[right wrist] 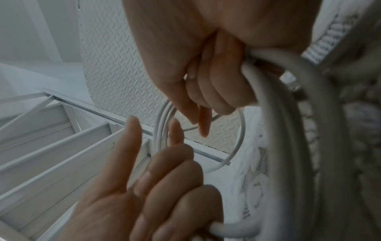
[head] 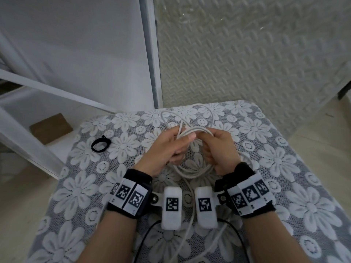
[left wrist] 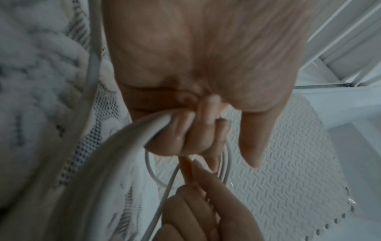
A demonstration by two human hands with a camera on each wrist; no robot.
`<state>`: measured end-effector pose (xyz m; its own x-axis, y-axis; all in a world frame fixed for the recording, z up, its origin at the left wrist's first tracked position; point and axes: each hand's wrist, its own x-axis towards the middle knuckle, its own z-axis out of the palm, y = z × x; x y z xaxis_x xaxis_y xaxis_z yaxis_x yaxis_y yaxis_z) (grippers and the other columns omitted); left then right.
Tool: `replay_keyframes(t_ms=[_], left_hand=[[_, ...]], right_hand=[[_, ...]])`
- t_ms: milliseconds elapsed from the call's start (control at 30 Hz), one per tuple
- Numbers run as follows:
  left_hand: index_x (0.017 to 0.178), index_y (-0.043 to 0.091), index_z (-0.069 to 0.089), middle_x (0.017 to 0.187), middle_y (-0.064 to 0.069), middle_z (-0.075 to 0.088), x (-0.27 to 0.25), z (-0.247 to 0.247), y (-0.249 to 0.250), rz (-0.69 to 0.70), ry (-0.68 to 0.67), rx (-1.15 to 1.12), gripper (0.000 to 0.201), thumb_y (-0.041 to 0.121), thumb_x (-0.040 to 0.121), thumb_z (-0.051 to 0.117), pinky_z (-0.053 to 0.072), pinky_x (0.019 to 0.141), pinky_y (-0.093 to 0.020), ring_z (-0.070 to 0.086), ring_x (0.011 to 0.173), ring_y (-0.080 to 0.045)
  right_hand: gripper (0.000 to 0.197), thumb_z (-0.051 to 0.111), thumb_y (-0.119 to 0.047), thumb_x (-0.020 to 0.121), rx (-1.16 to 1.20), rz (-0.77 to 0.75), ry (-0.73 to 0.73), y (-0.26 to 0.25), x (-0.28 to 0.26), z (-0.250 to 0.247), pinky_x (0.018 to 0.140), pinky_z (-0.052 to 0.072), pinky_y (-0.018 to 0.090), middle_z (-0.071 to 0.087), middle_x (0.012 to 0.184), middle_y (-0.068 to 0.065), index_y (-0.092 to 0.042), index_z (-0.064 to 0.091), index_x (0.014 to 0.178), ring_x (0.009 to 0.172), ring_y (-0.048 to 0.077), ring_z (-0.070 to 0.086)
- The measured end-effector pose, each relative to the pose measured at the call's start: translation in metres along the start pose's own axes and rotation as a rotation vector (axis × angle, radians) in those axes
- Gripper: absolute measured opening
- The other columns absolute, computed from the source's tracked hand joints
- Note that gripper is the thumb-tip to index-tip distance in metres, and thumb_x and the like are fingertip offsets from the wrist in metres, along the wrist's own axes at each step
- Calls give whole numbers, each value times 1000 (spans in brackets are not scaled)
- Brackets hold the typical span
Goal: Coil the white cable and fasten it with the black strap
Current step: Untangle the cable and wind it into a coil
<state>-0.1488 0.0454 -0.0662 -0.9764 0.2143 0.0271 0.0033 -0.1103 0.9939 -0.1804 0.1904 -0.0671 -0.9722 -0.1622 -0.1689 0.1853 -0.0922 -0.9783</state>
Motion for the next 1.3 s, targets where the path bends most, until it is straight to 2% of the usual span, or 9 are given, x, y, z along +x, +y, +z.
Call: replay_keyframes(t_ms=[233, 433, 567, 633, 700, 767, 967, 1100, 1300], left_hand=[[73, 10, 45, 46, 9, 25, 2, 2, -2, -26, 1, -84, 30, 35, 89, 45, 16, 39, -13, 18, 34, -5], [68, 13, 37, 46, 8, 23, 4, 1, -3, -39, 45, -155, 35, 31, 97, 37, 18, 39, -11, 16, 33, -4], [66, 14, 37, 43, 9, 24, 5, -5, -3, -66, 95, -204, 37, 30, 99, 36, 18, 37, -8, 17, 30, -3], [66, 14, 36, 42, 10, 23, 4, -11, -1, -83, 104, -239, 37, 30, 100, 35, 19, 37, -7, 17, 29, -2], [66, 15, 36, 42, 10, 23, 3, -17, 1, -100, 107, -258, 37, 30, 100, 35, 20, 36, -6, 16, 29, -1], [66, 15, 37, 43, 10, 22, 2, -19, 2, -111, 101, -256, 38, 30, 100, 35, 20, 36, -5, 17, 29, -1], [64, 15, 38, 43, 9, 22, 0, -14, 4, -114, 51, -250, 36, 32, 96, 39, 19, 38, -6, 16, 30, -2], [59, 18, 43, 43, 9, 23, -2, -18, 5, -117, 23, -272, 37, 33, 92, 42, 19, 36, -5, 17, 29, -2], [60, 17, 43, 42, 9, 24, -2, -17, 5, -111, 9, -261, 35, 35, 90, 44, 17, 36, -6, 17, 29, -2]], right_hand=[[19, 53, -4, 90, 20, -4, -52, -3, -1, 0, 33, 16, 11, 28, 36, -9, -11, 67, 80, 29, 4, 20], [17, 50, -4, 89, 289, 42, -150, -8, 0, -5, 33, 23, 14, 36, 42, -4, -7, 61, 76, 34, 6, 29], [26, 50, -20, 93, 346, 4, -151, -11, -1, -7, 62, 57, 29, 65, 71, 12, 2, 65, 93, 63, 21, 64], [33, 48, -23, 94, 341, -47, -82, -11, 2, -12, 80, 58, 34, 71, 91, 20, 5, 65, 99, 84, 27, 70], [32, 47, -21, 96, 360, -98, 28, -10, 5, -18, 86, 56, 36, 70, 99, 23, 6, 64, 101, 94, 31, 70], [29, 47, -17, 96, 357, -121, 68, -9, 6, -24, 84, 57, 35, 70, 100, 23, 6, 65, 101, 94, 31, 69], [25, 48, -7, 94, -47, -168, -180, -4, 5, -18, 67, 53, 24, 71, 105, 7, -10, 69, 109, 78, 12, 67], [26, 50, -10, 94, -101, -163, -237, -2, 5, -18, 73, 44, 33, 75, 91, 0, -22, 71, 99, 87, 23, 61], [24, 53, -20, 92, -97, -118, -198, -3, 4, -18, 71, 46, 30, 65, 76, 15, -14, 74, 83, 69, 24, 56]])
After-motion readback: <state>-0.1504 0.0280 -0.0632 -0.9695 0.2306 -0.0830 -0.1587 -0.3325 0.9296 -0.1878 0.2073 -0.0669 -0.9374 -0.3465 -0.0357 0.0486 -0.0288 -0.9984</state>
